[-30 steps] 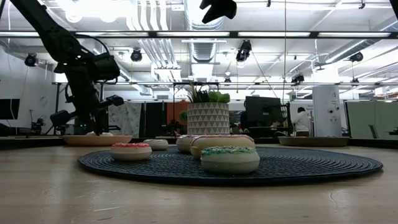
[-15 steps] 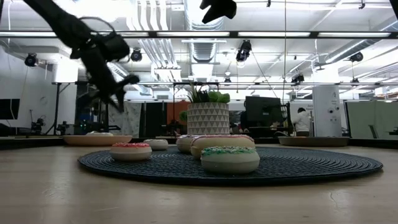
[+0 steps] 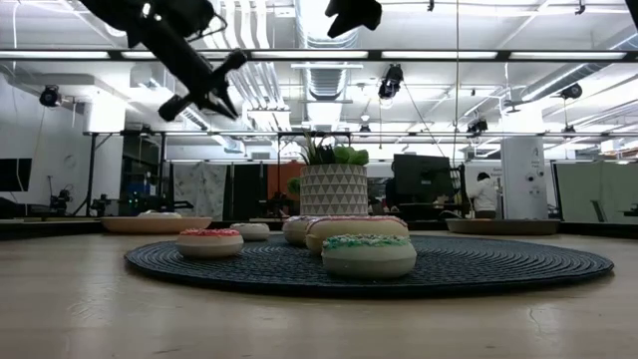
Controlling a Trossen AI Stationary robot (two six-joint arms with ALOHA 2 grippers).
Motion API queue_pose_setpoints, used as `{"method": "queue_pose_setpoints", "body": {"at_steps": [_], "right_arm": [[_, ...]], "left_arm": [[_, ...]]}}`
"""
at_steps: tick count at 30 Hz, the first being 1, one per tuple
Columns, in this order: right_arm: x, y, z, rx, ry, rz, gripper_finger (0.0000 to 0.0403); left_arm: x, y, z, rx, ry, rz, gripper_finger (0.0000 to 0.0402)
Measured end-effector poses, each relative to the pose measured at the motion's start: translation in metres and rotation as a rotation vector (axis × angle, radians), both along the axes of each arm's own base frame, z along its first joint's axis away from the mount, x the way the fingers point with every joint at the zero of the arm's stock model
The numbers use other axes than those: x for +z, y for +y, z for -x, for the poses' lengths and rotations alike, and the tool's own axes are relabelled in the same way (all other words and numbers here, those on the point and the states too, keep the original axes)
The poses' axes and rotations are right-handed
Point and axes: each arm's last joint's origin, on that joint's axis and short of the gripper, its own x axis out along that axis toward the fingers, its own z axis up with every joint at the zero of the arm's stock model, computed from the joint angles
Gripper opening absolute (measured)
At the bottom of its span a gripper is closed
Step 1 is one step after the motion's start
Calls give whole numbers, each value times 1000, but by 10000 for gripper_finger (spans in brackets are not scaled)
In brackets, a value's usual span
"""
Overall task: Pick & Place donuts
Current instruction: Put the large purple donut on the pink plate
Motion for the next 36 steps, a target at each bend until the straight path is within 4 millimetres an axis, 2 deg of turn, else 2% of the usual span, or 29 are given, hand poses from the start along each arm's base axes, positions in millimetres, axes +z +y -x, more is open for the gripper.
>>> {"method": "queue_pose_setpoints", "body": {"at_steps": [7, 14, 22, 29, 36], "right_arm": [[6, 1, 7, 0, -11, 2, 233], [17, 1, 24, -11, -3, 7, 231], [27, 2, 38, -59, -9, -5, 230], [25, 3, 46, -90, 11, -34, 230], [20, 7, 70, -127, 25, -66, 228]], "left_arm": [[16, -36, 1, -192, -3, -79, 0], [29, -65, 4, -327, -23, -155, 0], [31, -86, 9, -433, -1, -157, 0], [34, -102, 8, -595, 8, -206, 0], [38, -115, 7, -712, -4, -245, 0]]}}
